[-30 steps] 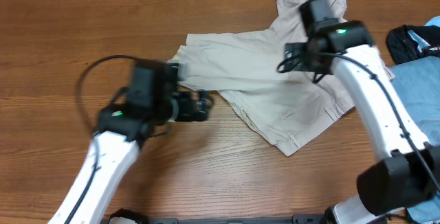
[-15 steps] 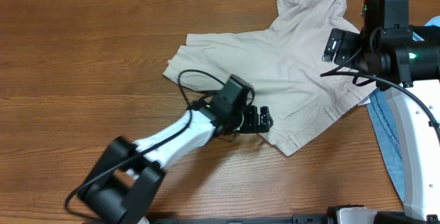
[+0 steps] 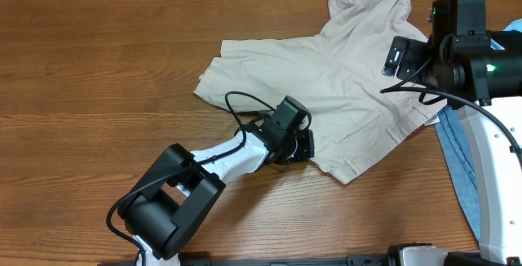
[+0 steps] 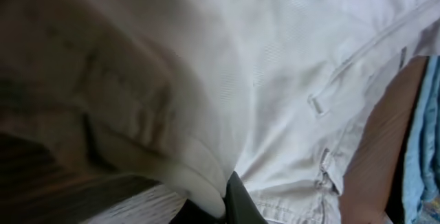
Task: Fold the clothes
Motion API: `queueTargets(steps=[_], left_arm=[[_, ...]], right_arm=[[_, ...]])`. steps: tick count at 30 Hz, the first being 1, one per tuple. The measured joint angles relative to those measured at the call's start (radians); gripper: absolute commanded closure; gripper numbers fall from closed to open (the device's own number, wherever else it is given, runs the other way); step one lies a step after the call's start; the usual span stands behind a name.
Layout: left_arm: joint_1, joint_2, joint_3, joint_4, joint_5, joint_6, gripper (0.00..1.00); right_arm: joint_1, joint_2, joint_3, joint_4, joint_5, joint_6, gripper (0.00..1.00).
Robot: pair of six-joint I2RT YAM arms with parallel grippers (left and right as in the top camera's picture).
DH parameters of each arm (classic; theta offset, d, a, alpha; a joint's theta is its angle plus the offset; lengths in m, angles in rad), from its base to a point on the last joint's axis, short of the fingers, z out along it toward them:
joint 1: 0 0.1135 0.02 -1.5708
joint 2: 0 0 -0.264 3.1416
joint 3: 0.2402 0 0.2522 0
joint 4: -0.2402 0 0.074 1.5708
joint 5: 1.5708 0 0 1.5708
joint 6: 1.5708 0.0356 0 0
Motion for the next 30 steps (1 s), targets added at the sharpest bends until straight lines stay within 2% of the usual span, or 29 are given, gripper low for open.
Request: queueTargets(steps=[3, 6, 9, 11, 12, 13, 15, 18, 20, 22, 25, 30], left_arm=[[0.031, -0.019, 0.011, -0.151, 0.001, 0.021, 0.96], [0.114, -0.092, 0.013, -0.398, -0.034, 0.074, 0.96], [0.290, -0.202, 0.011, -0.581, -0.143, 0.134, 0.96], [0.447, -0.280, 0.015, -0.591, -0.203, 0.188, 0.96], [0.542, -0.317, 0.026, -0.584, -0.224, 0.213, 0.77], [0.629, -0.343, 0.043, -0.579, -0.232, 0.238, 0.49], [0.808, -0.373, 0.109, -0.575, -0.230, 0.266, 0.40], [1.019, -0.383, 0.213, -0.576, -0.151, 0.288, 0.10], [1.101, -0.391, 0.249, -0.598, -0.066, 0.297, 0.02], [1.124, -0.398, 0.259, -0.663, -0.004, 0.315, 0.00], [1.073, -0.400, 0.256, -0.798, 0.050, 0.357, 0.00], [0.858, -0.400, 0.212, -0.885, 0.070, 0.394, 0.00]], right_arm=[[0.000, 0.000, 0.000, 0.000, 0.000, 0.000, 0.00], [0.000, 0.000, 0.000, 0.000, 0.000, 0.000, 0.00], [0.000, 0.000, 0.000, 0.000, 0.000, 0.000, 0.00], [0.000, 0.000, 0.000, 0.000, 0.000, 0.000, 0.00], [0.000, 0.000, 0.000, 0.000, 0.000, 0.000, 0.00], [0.000, 0.000, 0.000, 0.000, 0.000, 0.000, 0.00], [0.000, 0.000, 0.000, 0.000, 0.000, 0.000, 0.00], [0.000, 0.000, 0.000, 0.000, 0.000, 0.000, 0.00], [0.000, 0.000, 0.000, -0.001, 0.000, 0.000, 0.00], [0.000, 0.000, 0.000, 0.000, 0.000, 0.000, 0.00], [0.000, 0.000, 0.000, 0.000, 0.000, 0.000, 0.00], [0.000, 0.000, 0.000, -0.001, 0.000, 0.000, 0.00]])
